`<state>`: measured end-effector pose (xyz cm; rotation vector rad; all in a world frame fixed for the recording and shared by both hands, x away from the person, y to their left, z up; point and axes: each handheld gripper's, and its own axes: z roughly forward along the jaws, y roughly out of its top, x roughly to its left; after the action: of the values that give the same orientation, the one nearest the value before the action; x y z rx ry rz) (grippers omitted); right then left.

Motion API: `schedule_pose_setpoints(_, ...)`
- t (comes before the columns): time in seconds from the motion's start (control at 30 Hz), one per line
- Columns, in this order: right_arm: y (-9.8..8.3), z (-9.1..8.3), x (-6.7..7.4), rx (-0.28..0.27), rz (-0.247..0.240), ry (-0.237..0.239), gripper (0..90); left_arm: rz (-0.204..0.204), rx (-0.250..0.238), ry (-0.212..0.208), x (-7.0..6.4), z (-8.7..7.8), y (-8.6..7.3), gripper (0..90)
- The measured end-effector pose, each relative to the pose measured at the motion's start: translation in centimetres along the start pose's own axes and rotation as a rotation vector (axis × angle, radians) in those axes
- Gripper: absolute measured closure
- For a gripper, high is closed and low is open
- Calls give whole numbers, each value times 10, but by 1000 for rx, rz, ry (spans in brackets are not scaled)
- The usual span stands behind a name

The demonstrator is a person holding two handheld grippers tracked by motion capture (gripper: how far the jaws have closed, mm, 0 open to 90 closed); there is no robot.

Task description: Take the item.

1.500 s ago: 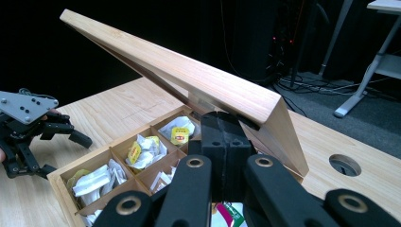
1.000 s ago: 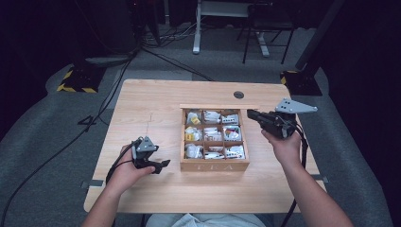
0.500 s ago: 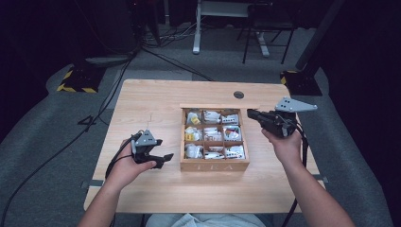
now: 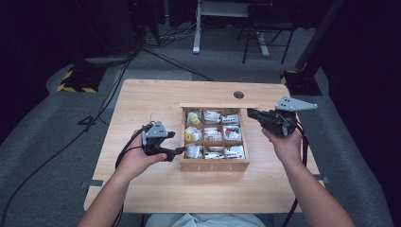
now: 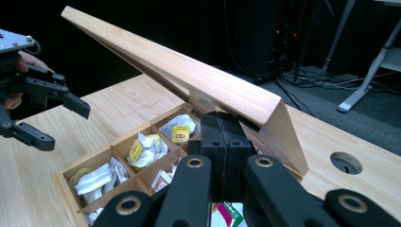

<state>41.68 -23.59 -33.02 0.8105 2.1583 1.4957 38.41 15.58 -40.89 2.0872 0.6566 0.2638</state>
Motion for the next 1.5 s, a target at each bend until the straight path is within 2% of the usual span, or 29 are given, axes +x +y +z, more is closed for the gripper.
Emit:
schedule_pose_setpoints(0.27,0,0,0,5,3,6,900,44,-16,-44,-10,19,19,329)
schedule_pose_setpoints(0.4,0,0,-1,1,4,11,900,73,-19,-83,-16,34,30,363)
schedule_pose_setpoints(0.73,3,2,0,17,2,16,900,79,-43,-130,-24,58,40,372)
schedule_pose_setpoints(0.83,3,2,0,13,3,19,900,87,-36,-142,-26,64,44,375)
schedule_pose_setpoints(1.27,4,3,-1,15,5,24,900,86,44,-154,-27,91,48,392)
schedule_pose_setpoints(1.37,4,3,-1,16,6,25,900,90,74,-153,-29,97,50,422)
schedule_pose_setpoints(1.5,4,3,0,20,5,29,899,92,141,-159,-30,104,49,472)
